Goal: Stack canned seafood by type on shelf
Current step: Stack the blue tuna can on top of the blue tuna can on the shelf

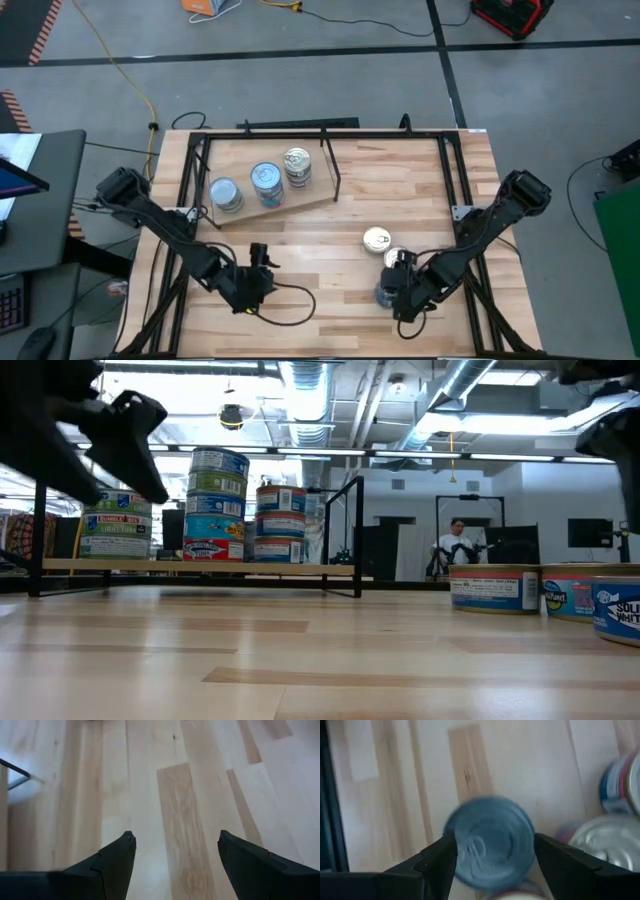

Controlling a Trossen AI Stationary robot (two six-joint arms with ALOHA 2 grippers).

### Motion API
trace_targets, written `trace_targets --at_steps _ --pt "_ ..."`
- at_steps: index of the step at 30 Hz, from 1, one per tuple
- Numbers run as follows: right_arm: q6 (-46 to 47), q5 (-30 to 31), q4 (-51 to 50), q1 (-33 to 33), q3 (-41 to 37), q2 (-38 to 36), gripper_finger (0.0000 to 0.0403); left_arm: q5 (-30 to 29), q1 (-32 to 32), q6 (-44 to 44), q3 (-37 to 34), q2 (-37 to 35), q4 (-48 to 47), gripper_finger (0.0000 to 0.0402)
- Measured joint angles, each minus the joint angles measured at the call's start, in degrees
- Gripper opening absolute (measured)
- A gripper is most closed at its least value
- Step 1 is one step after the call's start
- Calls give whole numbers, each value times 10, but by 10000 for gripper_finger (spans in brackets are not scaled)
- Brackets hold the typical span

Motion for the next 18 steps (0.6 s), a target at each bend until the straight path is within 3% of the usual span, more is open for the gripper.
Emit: trace_targets --at_steps 9,18 --pt "24 -3 -18 16 4 30 289 6 1 -3 1 41 17 272" --pt "-93 17 -60 -11 114 157 286 4 -5 31 2 35 103 272"
